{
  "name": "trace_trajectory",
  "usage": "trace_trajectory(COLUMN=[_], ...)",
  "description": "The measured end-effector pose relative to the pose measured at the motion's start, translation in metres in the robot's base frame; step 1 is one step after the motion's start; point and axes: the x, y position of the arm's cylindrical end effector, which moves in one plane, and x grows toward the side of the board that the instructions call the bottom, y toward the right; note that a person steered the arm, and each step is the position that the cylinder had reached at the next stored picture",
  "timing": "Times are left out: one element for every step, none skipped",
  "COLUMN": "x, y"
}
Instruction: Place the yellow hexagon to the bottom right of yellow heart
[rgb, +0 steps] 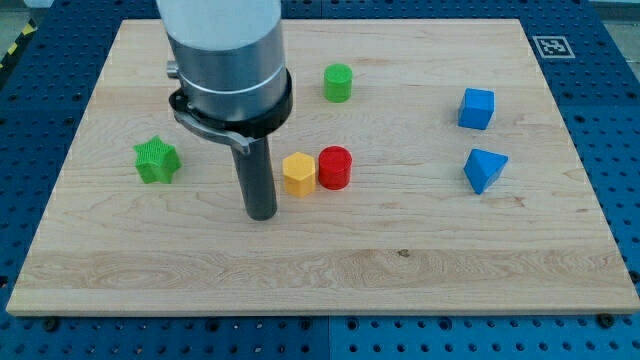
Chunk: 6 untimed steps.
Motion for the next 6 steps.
trace_trajectory(x=[-0.025, -0.09, -0.154, -0.155, -0.133, -0.143], y=[0.04, 0.041, 0.012, 0.011, -0.005, -0.057])
